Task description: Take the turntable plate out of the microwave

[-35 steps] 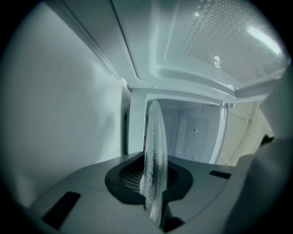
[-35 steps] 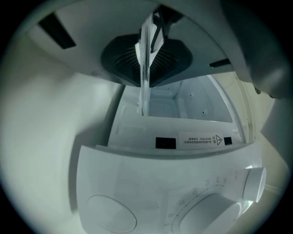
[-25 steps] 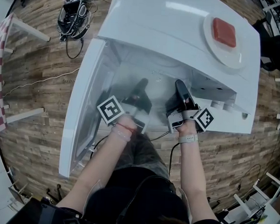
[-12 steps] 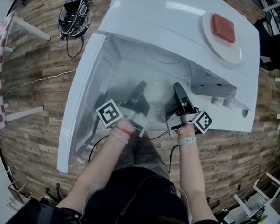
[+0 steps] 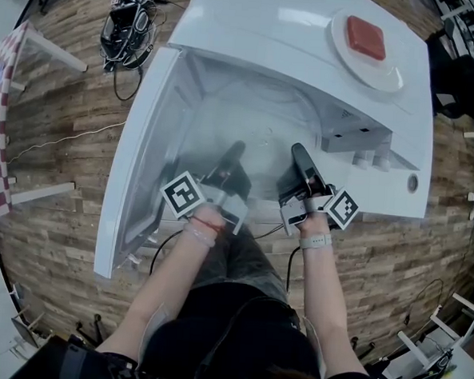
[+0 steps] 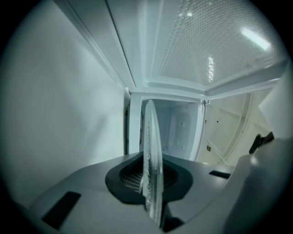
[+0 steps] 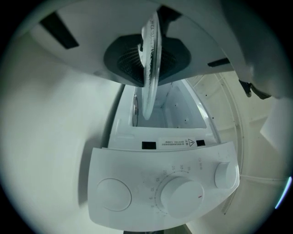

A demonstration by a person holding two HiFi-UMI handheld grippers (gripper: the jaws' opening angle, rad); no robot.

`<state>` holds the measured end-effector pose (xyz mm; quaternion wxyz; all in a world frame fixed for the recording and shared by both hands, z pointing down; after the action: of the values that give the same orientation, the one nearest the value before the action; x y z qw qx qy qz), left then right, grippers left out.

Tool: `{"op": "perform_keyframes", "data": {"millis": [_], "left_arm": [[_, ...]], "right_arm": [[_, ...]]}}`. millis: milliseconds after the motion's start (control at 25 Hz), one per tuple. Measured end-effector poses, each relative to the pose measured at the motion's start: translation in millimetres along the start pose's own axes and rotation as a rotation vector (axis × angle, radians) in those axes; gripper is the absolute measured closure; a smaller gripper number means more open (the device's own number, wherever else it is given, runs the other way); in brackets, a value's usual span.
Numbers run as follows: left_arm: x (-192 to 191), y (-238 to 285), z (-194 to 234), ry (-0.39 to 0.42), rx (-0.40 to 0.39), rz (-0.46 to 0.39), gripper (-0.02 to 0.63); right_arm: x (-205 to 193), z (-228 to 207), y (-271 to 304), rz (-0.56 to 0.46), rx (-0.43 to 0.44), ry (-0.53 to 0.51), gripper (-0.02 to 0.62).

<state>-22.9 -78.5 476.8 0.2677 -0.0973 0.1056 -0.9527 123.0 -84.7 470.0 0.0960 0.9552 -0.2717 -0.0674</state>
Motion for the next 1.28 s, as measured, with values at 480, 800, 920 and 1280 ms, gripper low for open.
{"op": "perform_keyframes", "data": {"millis": [480,800,920,1280], "left_arm": [[-25,-36,-25,0.010,-0.002,0.055,0.574],[-43,-59,-37,-0.026,-0.007,0.104,0.574],[-50,-66,-41,-0.034,-0.013,0.135,0.574],[-74,-86,-59,-0.049,-0.007,0.220,0.574]], "right_arm": [[-29,10,-47,0.029,-0.003,-0.012,0.555],[-49,17,-80,-0.002,0.003,-0.015,0.555],[-55,19,-95,-0.036,-0.001,-0.030,0.555],[-74,26,-138,-0.113,-0.010,-0.015,0.555]]}}
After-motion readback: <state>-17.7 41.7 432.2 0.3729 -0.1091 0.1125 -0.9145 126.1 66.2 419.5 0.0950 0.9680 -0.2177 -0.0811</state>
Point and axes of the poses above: the fingertips, and each gripper's own axes: y forward along the fingers, z to its left, x out of its top, the point moved 1 cm from there along -y, backward along the fingers, and after that the axes turned 13 degrees about -x, right-handed, at the moved point
